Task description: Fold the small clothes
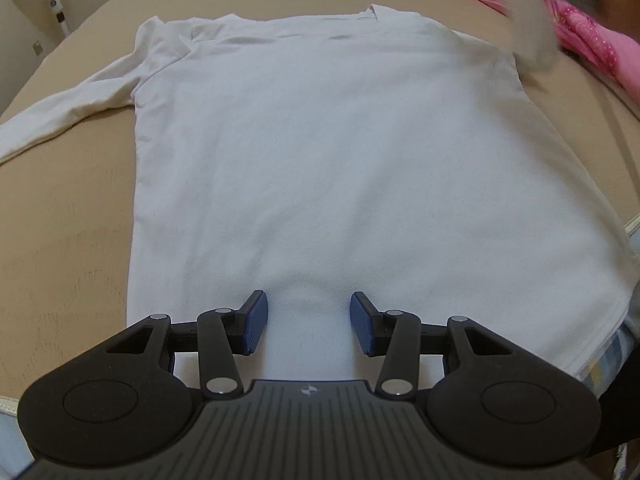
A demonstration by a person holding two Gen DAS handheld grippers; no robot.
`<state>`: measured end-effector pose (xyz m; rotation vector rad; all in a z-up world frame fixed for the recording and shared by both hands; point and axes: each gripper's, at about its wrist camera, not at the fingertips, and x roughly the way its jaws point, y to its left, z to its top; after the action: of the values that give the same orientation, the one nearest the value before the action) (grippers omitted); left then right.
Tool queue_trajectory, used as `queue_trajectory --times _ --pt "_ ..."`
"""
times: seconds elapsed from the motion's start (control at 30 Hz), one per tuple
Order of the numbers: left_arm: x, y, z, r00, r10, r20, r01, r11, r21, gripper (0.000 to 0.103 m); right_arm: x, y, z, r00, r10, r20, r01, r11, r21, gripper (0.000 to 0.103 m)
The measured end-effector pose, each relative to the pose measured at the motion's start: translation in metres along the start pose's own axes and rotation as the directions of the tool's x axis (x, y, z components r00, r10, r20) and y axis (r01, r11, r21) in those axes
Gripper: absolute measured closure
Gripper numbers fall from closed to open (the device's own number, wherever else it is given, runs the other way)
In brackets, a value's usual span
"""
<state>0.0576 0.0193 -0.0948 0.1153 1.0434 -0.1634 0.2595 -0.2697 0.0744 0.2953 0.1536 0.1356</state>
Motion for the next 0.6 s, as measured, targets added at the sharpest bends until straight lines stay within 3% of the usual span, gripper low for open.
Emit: queue_trajectory --times 0.07,0.1,0.13,0.17,0.2,0.23,0.27,0.3,0.4,0.47,0.6 --pt "-0.001 0.003 0.000 1.000 -0.011 -0.009 0.011 1.000 -0.010 0.051 0.015 0.068 -0.034 0.984 0.149 -0.096 -0.149 0.989 0.008 0.095" --pt "-0.002 0.005 0.001 1.000 -0.019 -0.015 0.019 1.000 -0.018 0.051 0.024 0.099 -0.060 0.959 0.217 -0.185 -0.213 0.976 0.038 0.091" --pt "-0.003 0.007 0.001 0.999 -0.029 -0.021 0.029 0.999 -0.025 0.051 0.033 0.121 -0.087 0.914 0.275 -0.299 -0.264 0.961 0.076 0.074" --pt "-0.003 0.009 0.002 0.999 -0.038 -0.026 0.037 0.999 -0.032 0.051 0.040 0.138 -0.114 0.845 0.323 -0.426 -0.300 0.946 0.123 0.066" --pt "-0.004 0.012 0.002 0.998 -0.048 -0.032 0.047 0.998 -0.043 0.051 0.044 0.152 -0.145 0.741 0.366 -0.563 -0.329 0.929 0.172 0.066" --pt "-0.005 0.014 0.003 0.998 -0.056 -0.035 0.054 0.997 -0.055 0.051 0.040 0.159 -0.164 0.676 0.374 -0.634 -0.343 0.922 0.179 0.067" --pt "-0.007 0.017 0.003 0.997 -0.064 -0.038 0.061 0.996 -0.072 0.051 0.032 0.162 -0.173 0.653 0.357 -0.668 -0.348 0.925 0.154 0.067" --pt "-0.010 0.021 0.005 0.997 -0.065 -0.034 0.062 0.994 -0.090 0.051 0.021 0.159 -0.174 0.649 0.327 -0.686 -0.352 0.929 0.110 0.067" --pt "-0.023 0.034 0.015 0.999 -0.042 0.020 0.045 0.989 -0.143 0.053 -0.006 0.126 -0.148 0.685 0.269 -0.677 -0.338 0.940 0.032 0.067" --pt "-0.033 0.050 0.030 0.995 -0.071 0.074 0.084 0.977 -0.196 0.079 -0.021 0.087 -0.121 0.730 0.217 -0.648 -0.290 0.957 -0.006 0.067" --pt "-0.030 0.087 0.077 0.982 -0.107 0.153 0.147 0.949 -0.278 0.084 -0.038 0.009 -0.076 0.833 0.055 -0.551 -0.118 0.990 -0.078 0.066"
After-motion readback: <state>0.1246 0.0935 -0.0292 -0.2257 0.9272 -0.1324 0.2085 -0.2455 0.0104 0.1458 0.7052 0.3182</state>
